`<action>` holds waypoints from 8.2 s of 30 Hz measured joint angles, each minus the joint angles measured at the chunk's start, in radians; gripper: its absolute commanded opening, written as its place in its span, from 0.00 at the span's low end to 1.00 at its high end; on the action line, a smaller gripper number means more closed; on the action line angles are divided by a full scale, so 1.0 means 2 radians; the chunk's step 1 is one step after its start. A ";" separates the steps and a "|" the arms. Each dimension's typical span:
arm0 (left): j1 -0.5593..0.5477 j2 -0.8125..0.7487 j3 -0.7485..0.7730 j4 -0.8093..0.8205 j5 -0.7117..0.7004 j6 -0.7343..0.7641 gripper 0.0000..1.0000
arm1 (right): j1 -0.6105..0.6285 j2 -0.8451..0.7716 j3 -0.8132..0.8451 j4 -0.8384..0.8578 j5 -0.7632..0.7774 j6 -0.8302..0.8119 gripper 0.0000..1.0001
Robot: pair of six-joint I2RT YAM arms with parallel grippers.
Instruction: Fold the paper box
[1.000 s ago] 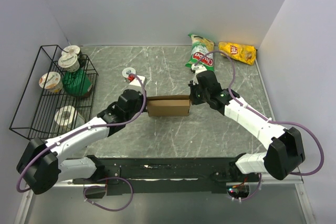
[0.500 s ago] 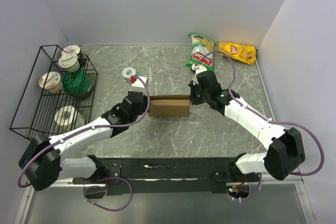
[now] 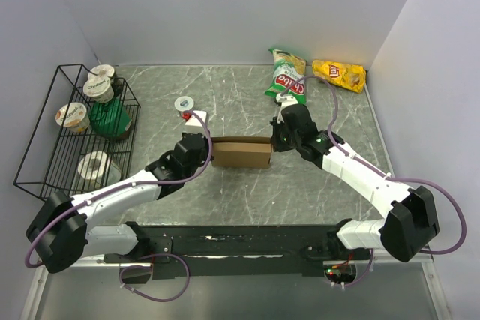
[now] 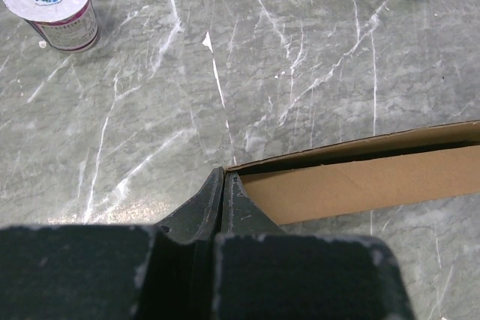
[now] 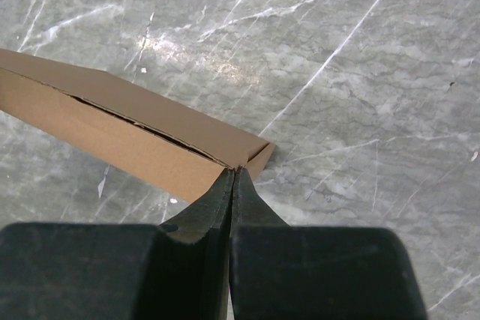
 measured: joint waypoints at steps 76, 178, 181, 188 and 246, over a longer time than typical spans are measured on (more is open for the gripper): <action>-0.021 0.013 -0.044 0.100 -0.027 -0.001 0.01 | 0.048 -0.064 -0.152 0.204 0.121 -0.003 0.00; -0.151 0.207 -0.073 0.440 -0.182 -0.002 0.01 | -0.008 -0.209 -0.260 0.213 0.150 -0.034 0.00; -0.152 0.206 -0.073 0.439 -0.182 -0.005 0.01 | -0.008 -0.218 -0.268 0.217 0.149 -0.024 0.00; -0.153 0.206 -0.070 0.433 -0.183 -0.010 0.01 | -0.008 -0.237 -0.280 0.213 0.145 -0.006 0.00; -0.165 0.206 -0.041 0.384 -0.133 -0.005 0.01 | 0.072 -0.241 -0.269 0.220 0.214 0.063 0.61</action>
